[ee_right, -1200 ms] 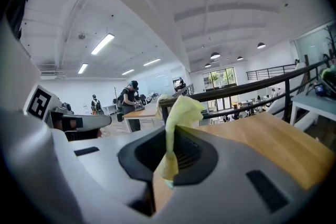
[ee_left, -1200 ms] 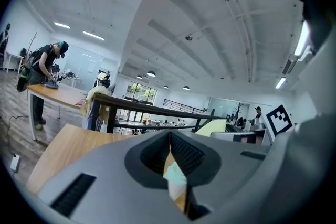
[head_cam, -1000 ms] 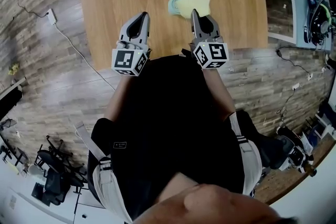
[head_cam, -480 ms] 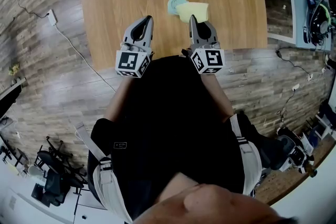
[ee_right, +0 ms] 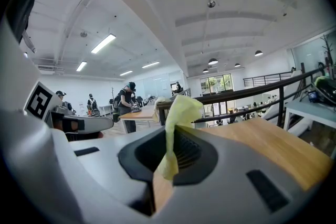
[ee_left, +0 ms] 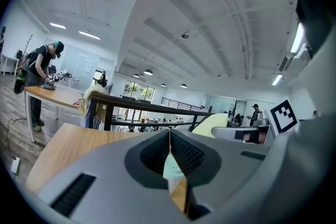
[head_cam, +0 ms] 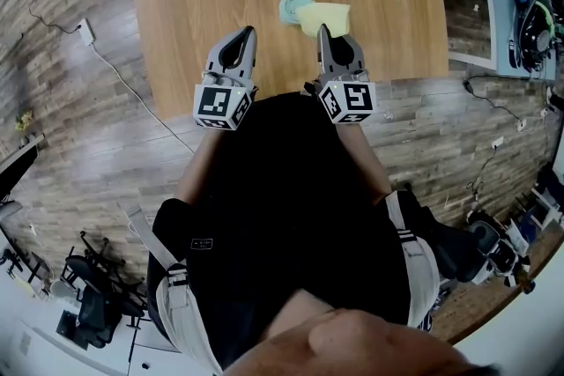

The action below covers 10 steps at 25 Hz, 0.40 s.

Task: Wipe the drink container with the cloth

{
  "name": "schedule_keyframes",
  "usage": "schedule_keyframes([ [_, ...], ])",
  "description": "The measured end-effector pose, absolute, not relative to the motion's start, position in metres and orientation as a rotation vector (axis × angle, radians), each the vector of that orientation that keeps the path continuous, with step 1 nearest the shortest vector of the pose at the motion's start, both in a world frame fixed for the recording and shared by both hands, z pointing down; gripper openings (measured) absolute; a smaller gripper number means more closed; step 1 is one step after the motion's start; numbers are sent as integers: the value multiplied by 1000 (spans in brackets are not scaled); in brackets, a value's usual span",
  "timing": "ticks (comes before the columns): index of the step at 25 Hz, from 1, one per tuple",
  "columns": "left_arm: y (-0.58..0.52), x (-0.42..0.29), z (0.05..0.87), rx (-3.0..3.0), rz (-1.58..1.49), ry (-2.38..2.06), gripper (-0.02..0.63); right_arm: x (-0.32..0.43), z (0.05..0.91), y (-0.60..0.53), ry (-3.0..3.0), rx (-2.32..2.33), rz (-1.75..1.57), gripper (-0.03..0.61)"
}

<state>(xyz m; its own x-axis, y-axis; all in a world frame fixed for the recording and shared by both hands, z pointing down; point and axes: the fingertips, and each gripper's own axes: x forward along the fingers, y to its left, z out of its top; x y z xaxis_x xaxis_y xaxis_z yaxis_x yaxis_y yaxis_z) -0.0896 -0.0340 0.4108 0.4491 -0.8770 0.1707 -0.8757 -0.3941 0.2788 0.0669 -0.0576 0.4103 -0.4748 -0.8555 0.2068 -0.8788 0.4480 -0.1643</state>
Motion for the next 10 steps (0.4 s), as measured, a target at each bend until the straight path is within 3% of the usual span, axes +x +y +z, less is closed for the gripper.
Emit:
schedule_keyframes([
  [10,-36,-91,411,2379,-6,-1482,23,63,409,-58,-2594,1549,375,41],
])
